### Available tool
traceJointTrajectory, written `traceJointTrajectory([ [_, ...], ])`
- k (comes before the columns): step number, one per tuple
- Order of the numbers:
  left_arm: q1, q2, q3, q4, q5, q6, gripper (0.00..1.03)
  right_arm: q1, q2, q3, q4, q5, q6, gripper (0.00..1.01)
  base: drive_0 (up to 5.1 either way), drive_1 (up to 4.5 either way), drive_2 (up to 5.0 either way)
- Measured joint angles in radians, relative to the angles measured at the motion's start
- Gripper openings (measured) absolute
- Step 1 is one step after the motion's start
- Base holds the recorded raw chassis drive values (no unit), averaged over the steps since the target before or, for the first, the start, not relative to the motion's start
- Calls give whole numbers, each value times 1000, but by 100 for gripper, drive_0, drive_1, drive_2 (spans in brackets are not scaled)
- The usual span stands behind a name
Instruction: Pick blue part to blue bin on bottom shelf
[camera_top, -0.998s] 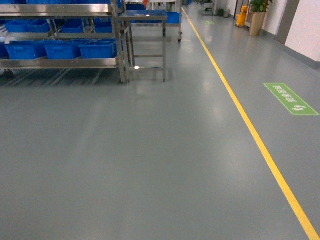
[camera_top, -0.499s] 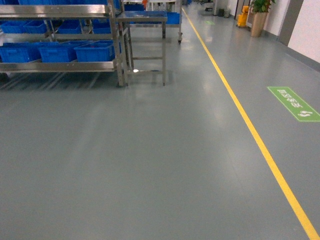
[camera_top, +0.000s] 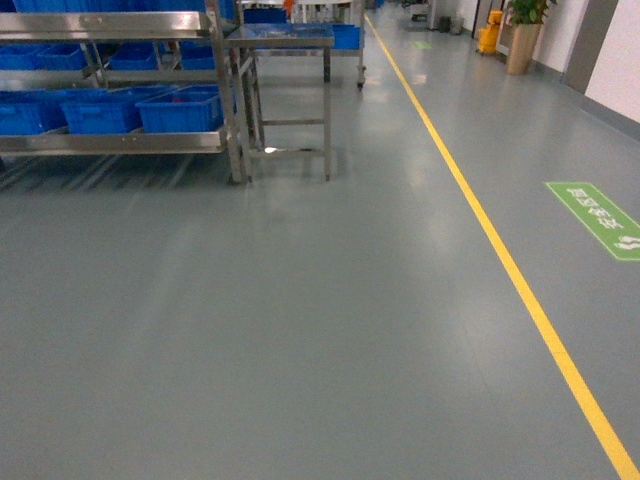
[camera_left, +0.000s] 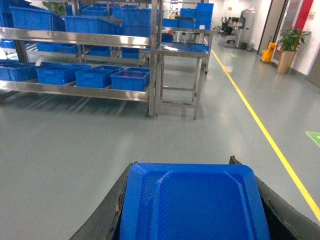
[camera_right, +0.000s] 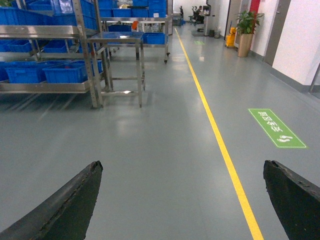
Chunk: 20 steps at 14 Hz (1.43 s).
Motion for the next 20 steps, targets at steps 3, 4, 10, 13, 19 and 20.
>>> traceJointTrajectory([
  [3,0,0,0,2,0,0,44,0,0,0,2,0,0,98,-3,425,-432],
  [4,0,0,0,1,0,0,44,0,0,0,1,0,0,98,-3,425,-432],
  [10,0,0,0,2,-2,0,44,0,0,0,1,0,0,98,0,429,-429],
  [13,0,0,0,2,-1,0,44,0,0,0,1,0,0,98,0,429,-429],
  [19,0,0,0,6,0,0,44,0,0,0,0,0,0,98,-3,428,-433],
  [20,0,1,0,0,-1,0,44,0,0,0,3,0,0,98,-3,427,-433],
])
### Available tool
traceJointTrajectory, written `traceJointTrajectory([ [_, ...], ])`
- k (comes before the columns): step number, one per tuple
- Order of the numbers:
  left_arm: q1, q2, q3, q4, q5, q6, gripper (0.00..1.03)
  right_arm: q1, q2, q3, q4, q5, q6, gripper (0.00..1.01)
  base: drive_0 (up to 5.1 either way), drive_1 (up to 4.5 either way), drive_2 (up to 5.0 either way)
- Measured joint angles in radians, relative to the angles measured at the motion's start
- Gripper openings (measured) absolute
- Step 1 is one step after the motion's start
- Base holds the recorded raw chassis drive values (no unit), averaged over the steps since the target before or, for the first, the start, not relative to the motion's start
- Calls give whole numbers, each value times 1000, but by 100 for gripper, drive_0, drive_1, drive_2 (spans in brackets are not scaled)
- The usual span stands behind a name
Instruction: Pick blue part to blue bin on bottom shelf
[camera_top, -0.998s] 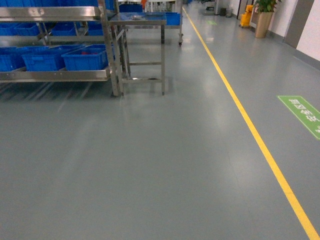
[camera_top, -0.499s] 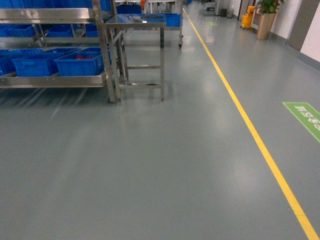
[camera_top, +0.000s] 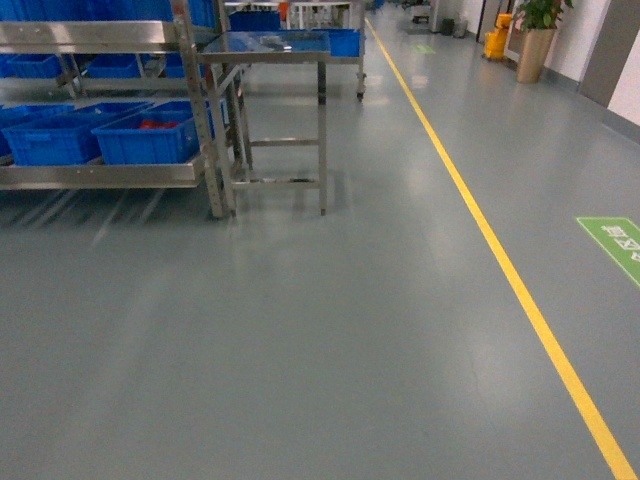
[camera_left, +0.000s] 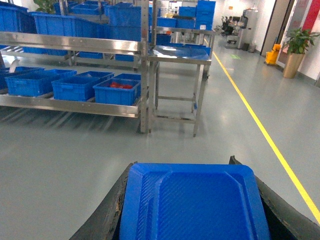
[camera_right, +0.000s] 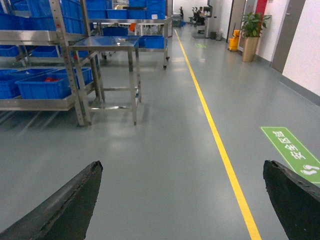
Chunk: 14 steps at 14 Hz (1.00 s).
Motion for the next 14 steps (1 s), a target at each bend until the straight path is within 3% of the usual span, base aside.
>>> traceJointTrajectory([
  [14,0,-2,0,2,2,0,44,0,0,0,-5,0,0,98,5,435,-426],
])
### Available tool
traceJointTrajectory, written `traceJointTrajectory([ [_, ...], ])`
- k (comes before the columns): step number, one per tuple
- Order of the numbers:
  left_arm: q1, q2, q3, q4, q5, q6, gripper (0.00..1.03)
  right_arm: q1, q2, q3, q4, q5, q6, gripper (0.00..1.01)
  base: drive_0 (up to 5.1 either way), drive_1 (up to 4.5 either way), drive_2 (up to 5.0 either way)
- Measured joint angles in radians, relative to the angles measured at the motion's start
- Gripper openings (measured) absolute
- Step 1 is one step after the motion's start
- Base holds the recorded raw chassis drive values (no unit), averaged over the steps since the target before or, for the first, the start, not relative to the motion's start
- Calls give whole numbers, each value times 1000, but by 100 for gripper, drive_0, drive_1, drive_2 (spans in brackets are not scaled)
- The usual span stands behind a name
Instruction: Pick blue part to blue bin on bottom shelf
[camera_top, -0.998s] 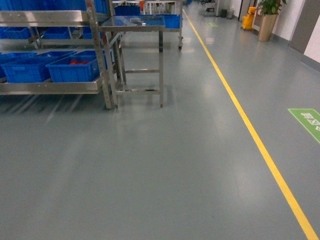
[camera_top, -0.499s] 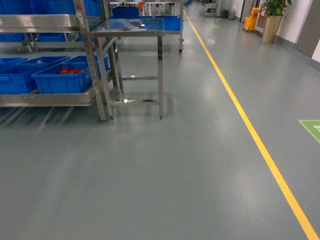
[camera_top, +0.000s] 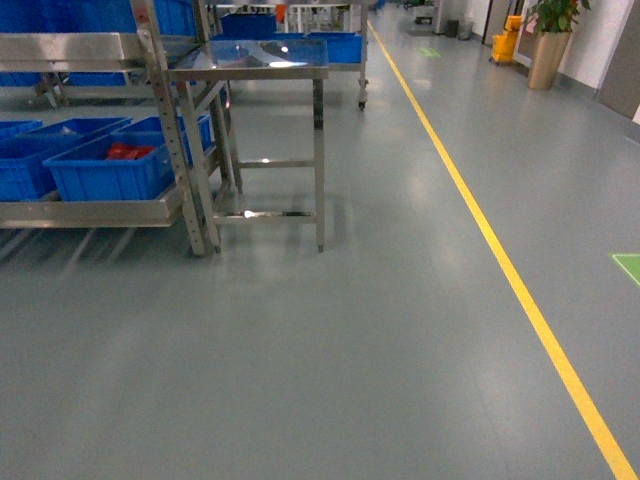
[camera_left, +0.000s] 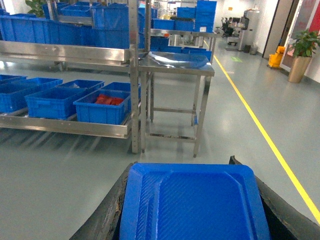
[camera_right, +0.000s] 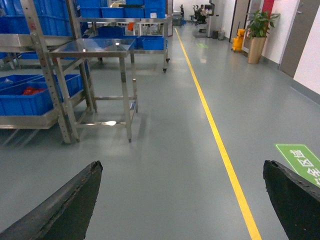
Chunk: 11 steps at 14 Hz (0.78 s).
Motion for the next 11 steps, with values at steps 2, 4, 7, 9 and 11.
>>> traceJointTrajectory([
  [2,0,0,0,0,0,0,44,0,0,0,6,0,0,98,8,438,-422],
  [4,0,0,0,0,-4,0,44,0,0,0,6,0,0,98,12,443,-418],
  [7,0,1,0,0,0,0,44,0,0,0,6,0,0,98,1,432,-429],
  [9,0,0,0,-3,-1,0,44,0,0,0,3,0,0,98,-13,417,-444],
  [11,0,1,0,2,0,0,44,0,0,0,1,0,0,98,-15,415,-445],
])
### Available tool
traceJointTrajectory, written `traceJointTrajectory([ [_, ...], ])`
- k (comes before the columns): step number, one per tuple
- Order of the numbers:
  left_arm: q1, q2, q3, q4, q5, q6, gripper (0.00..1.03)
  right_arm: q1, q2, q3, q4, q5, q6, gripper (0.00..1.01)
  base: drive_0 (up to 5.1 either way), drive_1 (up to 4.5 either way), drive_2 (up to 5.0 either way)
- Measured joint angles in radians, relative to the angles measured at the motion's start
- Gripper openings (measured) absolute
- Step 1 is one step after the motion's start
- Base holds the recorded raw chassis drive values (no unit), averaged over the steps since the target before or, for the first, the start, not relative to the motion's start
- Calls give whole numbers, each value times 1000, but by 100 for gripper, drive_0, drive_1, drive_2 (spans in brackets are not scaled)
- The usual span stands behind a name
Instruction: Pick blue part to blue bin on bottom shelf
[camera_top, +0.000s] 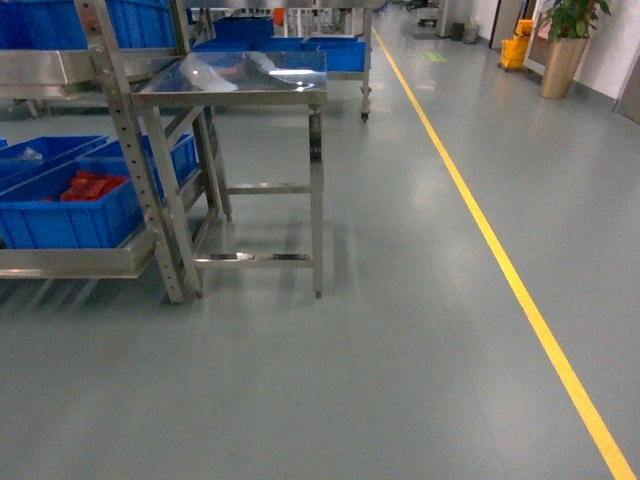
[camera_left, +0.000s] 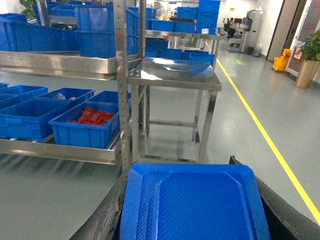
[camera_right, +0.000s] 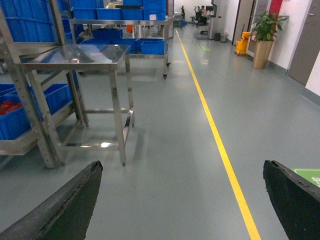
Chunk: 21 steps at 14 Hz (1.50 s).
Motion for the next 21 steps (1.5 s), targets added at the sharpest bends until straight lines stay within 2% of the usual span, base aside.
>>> traceJointTrajectory([
  [21,0,0,0,-3,0,0,44,0,0,0,5,0,0,98,-7,423,-438],
])
